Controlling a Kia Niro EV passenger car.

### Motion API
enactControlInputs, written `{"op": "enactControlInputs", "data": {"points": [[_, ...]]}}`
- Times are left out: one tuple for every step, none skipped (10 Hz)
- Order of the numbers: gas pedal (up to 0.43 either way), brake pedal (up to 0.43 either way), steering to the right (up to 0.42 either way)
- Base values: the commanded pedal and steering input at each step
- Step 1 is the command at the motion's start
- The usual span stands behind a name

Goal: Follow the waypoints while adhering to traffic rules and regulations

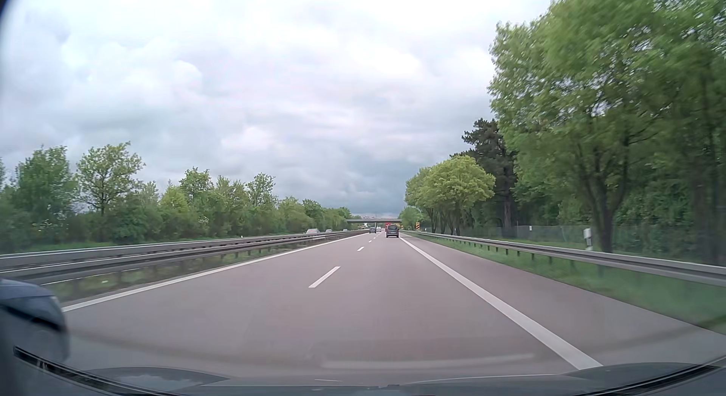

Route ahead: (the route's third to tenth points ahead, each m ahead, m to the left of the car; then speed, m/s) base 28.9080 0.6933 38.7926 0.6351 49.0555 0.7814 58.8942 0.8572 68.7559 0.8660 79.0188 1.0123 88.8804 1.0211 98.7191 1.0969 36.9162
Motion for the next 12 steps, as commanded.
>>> {"op": "enactControlInputs", "data": {"points": [[0.488,0.012,-0.002],[0.488,0.012,-0.001],[0.488,0.012,-0.002],[0.488,0.012,-0.001],[0.488,0.012,-0.001],[0.488,0.012,-0.002],[0.488,0.012,-0.002],[0.488,0.012,-0.002],[0.488,0.012,-0.001],[0.488,0.012,-0.001],[0.488,0.012,-0.001],[0.488,0.012,-0.002]]}}
